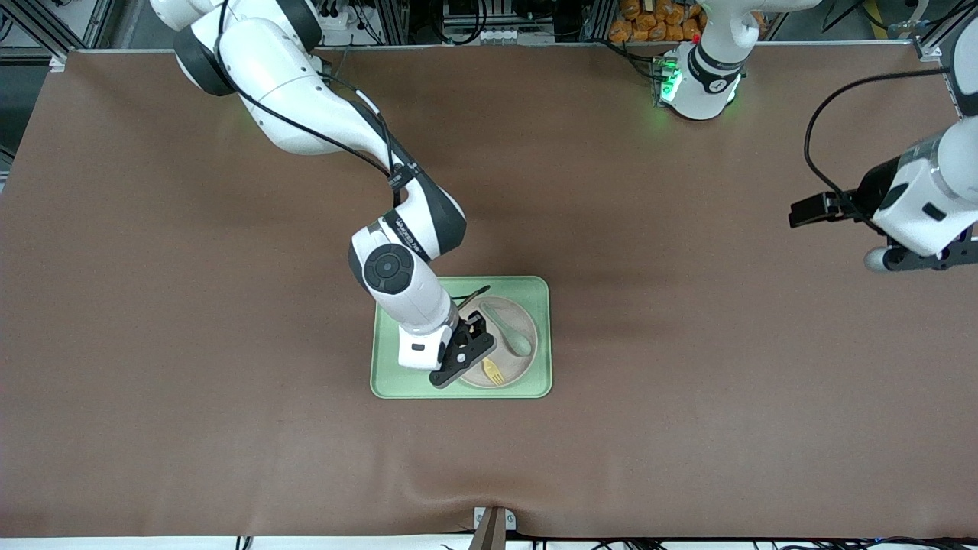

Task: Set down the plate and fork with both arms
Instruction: 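Lower the right gripper over the plate and grasp the yellow fork, then lift the fork with the right gripper and set it beside the plate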

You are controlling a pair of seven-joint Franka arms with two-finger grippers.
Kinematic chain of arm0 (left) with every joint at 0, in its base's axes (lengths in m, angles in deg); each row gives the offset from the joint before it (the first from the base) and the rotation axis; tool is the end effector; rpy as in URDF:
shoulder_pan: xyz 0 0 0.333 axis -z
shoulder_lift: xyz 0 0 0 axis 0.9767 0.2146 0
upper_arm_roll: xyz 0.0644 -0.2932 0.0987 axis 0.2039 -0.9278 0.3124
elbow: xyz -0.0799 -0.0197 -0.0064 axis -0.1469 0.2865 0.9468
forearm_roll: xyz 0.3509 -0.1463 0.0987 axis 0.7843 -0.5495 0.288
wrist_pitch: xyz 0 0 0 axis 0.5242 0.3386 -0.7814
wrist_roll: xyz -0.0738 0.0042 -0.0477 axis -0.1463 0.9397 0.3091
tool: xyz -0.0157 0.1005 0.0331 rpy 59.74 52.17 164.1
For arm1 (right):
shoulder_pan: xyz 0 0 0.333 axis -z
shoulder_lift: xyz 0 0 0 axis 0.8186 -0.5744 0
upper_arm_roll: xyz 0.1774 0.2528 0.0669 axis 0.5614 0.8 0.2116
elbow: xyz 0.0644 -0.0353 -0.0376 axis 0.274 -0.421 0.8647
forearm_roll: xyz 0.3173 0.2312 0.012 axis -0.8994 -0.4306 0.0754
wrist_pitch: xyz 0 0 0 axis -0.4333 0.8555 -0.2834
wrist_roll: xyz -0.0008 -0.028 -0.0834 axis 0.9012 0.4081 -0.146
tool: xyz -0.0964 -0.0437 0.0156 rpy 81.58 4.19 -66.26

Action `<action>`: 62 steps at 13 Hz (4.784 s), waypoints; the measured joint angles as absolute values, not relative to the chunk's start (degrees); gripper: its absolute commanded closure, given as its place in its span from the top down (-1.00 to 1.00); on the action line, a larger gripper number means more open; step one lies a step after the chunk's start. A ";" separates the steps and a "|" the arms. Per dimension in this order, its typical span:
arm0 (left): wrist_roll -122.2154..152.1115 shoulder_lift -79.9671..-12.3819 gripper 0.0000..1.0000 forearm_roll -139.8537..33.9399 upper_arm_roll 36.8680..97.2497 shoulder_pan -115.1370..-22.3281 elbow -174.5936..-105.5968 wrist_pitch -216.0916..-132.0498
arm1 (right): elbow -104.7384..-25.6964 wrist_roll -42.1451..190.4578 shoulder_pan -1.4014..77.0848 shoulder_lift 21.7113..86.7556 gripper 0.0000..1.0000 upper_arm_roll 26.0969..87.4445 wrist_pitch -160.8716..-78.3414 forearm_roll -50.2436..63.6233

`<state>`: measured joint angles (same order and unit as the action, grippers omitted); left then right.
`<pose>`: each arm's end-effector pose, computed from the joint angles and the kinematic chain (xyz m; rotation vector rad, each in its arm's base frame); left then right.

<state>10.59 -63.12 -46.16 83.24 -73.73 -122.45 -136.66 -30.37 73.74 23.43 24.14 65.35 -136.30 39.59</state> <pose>0.5764 -0.0631 0.5899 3.1087 0.1268 -0.3084 0.6607 0.4404 0.2686 -2.8229 -0.8996 -0.3272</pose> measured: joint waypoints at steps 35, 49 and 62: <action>18.30 -74.05 1.00 -44.39 83.22 -74.39 -130.42 -143.24 | -27.41 67.53 21.46 18.82 -1.00 64.94 -136.57 43.15; 18.32 -73.97 1.00 -44.39 83.06 -74.04 -130.41 -143.59 | -51.02 59.44 36.71 32.95 -1.00 72.03 -140.66 40.30; 18.33 -73.97 1.00 -44.39 83.06 -74.04 -130.41 -143.60 | -62.17 54.12 36.87 35.55 0.38 72.01 -149.05 40.30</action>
<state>18.33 -73.97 -44.39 83.06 -74.04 -130.41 -143.60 -62.17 54.12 36.87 35.55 72.01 -149.05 40.30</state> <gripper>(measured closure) 0.000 0.767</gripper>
